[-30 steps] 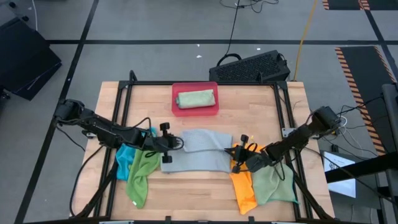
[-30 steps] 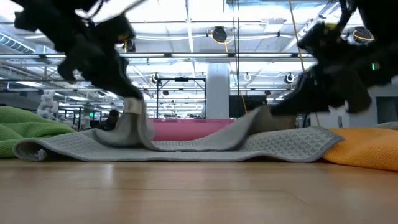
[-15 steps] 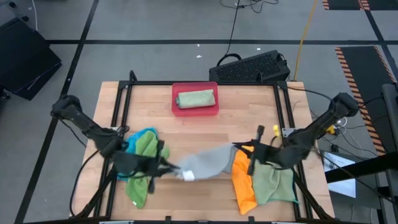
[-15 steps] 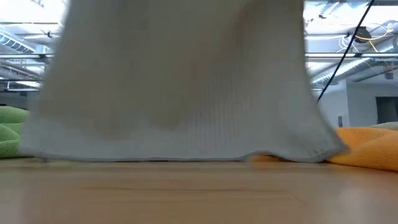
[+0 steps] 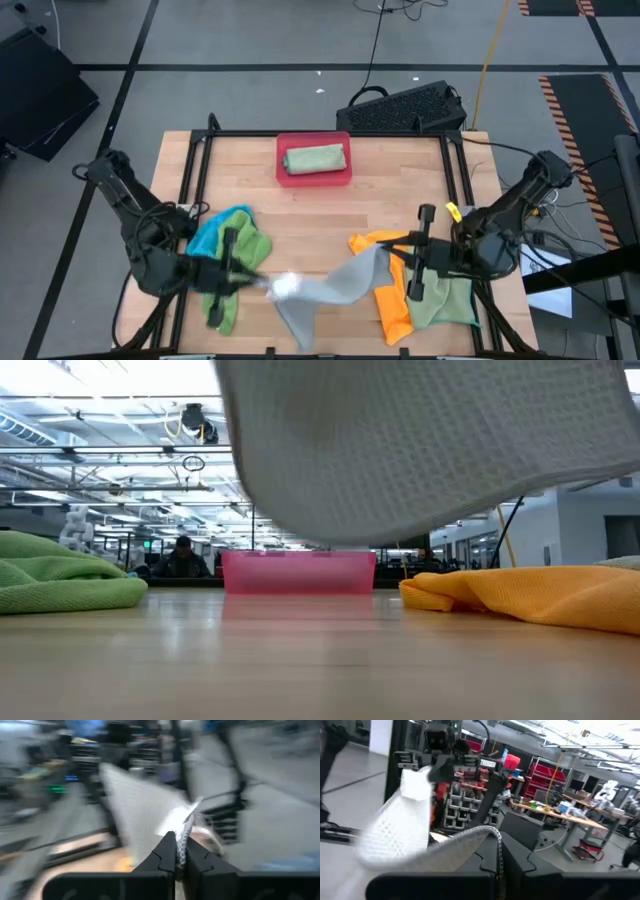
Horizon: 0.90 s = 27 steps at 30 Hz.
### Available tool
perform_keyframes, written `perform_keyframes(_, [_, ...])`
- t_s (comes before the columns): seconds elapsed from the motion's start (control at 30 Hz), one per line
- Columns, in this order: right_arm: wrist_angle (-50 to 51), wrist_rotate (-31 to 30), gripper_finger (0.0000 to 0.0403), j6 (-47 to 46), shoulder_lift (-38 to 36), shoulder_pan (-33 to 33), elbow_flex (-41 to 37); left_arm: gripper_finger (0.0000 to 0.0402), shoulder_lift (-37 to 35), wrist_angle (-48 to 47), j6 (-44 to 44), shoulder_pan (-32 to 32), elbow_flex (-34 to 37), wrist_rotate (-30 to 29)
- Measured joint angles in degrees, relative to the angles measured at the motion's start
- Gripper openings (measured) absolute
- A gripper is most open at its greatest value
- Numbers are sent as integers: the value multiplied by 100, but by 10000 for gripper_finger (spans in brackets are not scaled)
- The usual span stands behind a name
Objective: Fold microfiber towels
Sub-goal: Fold the gray towel
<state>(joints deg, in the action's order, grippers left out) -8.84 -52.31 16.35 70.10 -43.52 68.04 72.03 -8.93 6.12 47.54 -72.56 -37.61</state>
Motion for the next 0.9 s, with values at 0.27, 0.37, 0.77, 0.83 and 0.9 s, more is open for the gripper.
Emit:
perform_keyframes(0.27, [85, -132, 2, -222, 211, 14, -11, 13, 0, -1090, -916, 90, 110, -533])
perform_keyframes(0.37, [83, -153, 2, -246, 215, 265, -233, 12, 29, -2151, -1402, -128, 112, -906])
perform_keyframes(0.77, [24, 175, 2, -477, 141, 2310, -1590, 5, 140, -4307, -2207, -1824, 691, -1439])
perform_keyframes(0.83, [18, 489, 2, -481, 136, 2633, -1758, 6, 138, -4300, -2171, -2211, 988, -1338])
perform_keyframes(0.9, [4, 801, 2, -517, 133, 2957, -1905, 12, 138, -4193, -2110, -2540, 1290, -1198])
